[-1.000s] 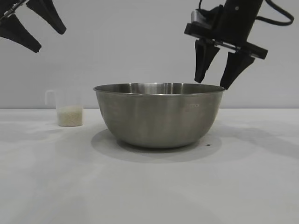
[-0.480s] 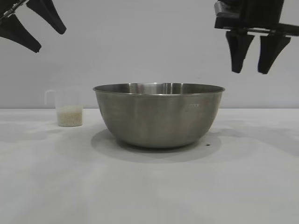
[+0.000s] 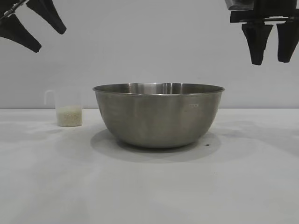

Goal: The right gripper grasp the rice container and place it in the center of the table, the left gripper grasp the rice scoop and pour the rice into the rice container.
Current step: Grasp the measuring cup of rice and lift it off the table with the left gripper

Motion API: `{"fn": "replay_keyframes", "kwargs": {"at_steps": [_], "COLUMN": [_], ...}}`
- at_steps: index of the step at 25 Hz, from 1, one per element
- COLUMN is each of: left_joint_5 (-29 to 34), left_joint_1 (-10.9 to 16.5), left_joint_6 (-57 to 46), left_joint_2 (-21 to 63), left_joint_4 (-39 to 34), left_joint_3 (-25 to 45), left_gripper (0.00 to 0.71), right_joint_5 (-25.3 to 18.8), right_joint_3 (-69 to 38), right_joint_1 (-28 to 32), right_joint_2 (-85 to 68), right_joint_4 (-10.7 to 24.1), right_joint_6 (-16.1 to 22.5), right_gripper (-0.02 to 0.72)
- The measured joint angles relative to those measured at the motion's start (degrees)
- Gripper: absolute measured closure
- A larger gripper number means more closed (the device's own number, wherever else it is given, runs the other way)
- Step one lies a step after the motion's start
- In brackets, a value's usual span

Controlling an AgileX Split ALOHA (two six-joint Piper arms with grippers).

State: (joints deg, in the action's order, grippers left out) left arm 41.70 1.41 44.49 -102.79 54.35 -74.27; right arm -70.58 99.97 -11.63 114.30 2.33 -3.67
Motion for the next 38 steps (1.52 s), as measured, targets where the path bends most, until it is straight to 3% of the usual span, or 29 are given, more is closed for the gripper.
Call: {"fn": "replay_keyframes", "kwargs": {"at_steps": [13,25,38], "left_joint_5": [-0.1,-0.1,-0.1], "left_joint_1": [0.0,0.0,0.0], "left_joint_6": [0.0,0.0,0.0], "left_joint_2": [0.0,0.0,0.0], "left_joint_4": [0.0,0.21,0.21], "left_joint_3": [0.0,0.0,0.0], "left_gripper": [0.259,0.259,0.259], "right_joint_5": [-0.21,-0.21,-0.53], "right_joint_3": [0.0,-1.45,-22.46], "right_joint_1": [12.36,12.85,12.85], "right_joint_2": [-3.84,-8.78,-34.33], "right_joint_4": [-6.38,-8.86,-9.18], "right_joint_6": [-3.25,-4.45,-5.81], "right_gripper": [0.301,0.301,0.301]}}
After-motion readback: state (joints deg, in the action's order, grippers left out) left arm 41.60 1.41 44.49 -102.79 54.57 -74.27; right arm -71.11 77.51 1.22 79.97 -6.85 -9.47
